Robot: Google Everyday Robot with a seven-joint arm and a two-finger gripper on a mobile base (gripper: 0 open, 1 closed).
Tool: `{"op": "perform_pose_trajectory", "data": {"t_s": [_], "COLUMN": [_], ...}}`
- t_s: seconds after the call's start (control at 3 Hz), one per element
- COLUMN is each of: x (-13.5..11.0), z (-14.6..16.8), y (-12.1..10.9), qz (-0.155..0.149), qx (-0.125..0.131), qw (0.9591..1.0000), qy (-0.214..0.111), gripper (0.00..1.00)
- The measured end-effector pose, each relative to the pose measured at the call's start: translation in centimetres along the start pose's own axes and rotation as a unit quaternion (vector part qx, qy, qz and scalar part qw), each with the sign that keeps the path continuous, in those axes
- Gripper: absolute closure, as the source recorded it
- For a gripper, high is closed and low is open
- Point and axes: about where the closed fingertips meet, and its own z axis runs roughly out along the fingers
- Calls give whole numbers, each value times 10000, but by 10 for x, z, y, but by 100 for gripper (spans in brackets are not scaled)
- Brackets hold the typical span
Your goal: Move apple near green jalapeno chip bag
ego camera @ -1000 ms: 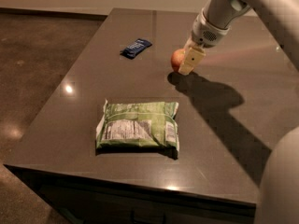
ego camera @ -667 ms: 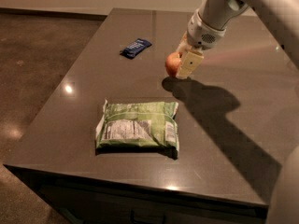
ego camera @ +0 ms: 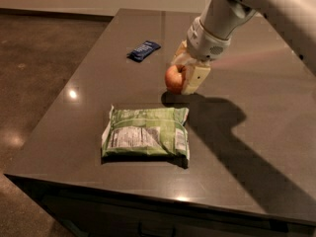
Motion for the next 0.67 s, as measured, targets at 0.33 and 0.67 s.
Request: {"op": "perform_pose_trajectory", "data": {"t_s": [0.33,0.67], "x": [-14,-27], "z": [7,14], "y": [14,26], "qz": [-525,-1007], "qx": [-112,-207], "qw": [9984,9942], "qy": [-171,-313], "gripper": [100,100]}}
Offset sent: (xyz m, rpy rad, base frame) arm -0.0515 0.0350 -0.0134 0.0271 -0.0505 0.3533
